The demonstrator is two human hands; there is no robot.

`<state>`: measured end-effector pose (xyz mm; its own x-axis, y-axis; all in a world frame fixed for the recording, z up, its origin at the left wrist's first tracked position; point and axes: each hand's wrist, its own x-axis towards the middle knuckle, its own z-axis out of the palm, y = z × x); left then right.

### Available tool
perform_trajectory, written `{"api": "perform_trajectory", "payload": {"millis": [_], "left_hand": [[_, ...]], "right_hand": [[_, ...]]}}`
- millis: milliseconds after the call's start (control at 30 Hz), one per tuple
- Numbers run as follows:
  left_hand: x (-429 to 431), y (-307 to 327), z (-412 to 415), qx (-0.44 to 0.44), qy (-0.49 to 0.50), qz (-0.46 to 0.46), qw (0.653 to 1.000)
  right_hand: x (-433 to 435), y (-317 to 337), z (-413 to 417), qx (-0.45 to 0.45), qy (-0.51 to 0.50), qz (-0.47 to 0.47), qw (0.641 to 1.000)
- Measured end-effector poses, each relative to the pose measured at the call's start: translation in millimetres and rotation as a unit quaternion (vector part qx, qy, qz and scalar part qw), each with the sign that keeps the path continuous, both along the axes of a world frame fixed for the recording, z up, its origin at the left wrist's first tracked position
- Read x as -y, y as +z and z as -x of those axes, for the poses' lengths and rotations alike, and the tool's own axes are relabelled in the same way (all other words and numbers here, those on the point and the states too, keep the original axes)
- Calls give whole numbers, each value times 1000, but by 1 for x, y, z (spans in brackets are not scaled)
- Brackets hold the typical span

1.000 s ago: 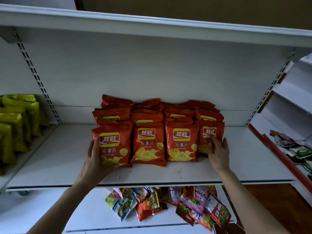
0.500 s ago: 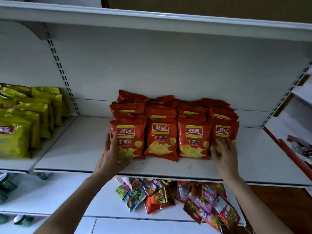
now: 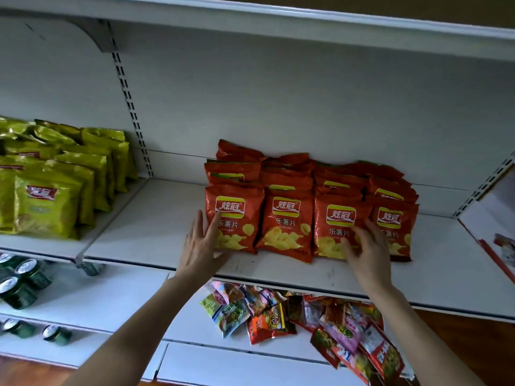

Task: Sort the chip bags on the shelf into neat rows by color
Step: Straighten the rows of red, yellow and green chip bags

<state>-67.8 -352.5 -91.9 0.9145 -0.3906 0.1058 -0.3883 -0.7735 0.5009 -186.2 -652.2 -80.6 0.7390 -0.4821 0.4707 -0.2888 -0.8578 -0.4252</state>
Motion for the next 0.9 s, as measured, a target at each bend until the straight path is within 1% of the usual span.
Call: {"api": "perform_trajectory", "payload": {"millis": [100, 200, 233, 267, 333, 400, 500, 533, 567, 600, 667, 767, 833, 900], "left_hand": [[-15, 9, 11, 83, -33, -28, 996], [-40, 12, 15, 208, -76, -63, 973], [-52, 13, 16, 238, -81, -72, 965], [-65, 15, 16, 250, -87, -84, 961], [-98, 21, 16, 256, -96, -94, 957], [-135, 22, 13, 273, -100, -84, 953], [-202, 16, 1, 294, -82, -78, 949], [-226, 17, -5, 297, -73, -82, 948], [-245, 16, -10, 295, -72, -80, 949], [-286, 14, -19, 283, -70, -80, 953], [-311, 14, -25, 281, -77, -85, 953], [-382, 14, -44, 287, -66, -109, 950], [-414, 14, -60, 272, -63, -115, 953], [-435, 10, -74, 265, -63, -109, 956]], "right_hand": [[-19, 15, -25, 35, 47, 48, 997], [-52, 37, -58, 30, 90, 37, 995], [-66, 44, -70, 31, 108, 34, 993], [-80, 50, -82, 33, 125, 33, 991], [-116, 62, -108, 33, 159, 32, 986], [-160, 72, -136, 43, 191, 38, 980], [-241, 80, -179, 74, 247, 60, 964], [-269, 81, -191, 72, 260, 62, 961], [-292, 84, -199, 77, 267, 64, 958], [-336, 84, -213, 84, 277, 55, 956], [-368, 86, -221, 88, 283, 40, 954], [-444, 84, -245, 78, 300, 7, 951], [-476, 83, -255, 53, 300, -9, 952], [-493, 83, -265, 48, 300, -7, 953]]}}
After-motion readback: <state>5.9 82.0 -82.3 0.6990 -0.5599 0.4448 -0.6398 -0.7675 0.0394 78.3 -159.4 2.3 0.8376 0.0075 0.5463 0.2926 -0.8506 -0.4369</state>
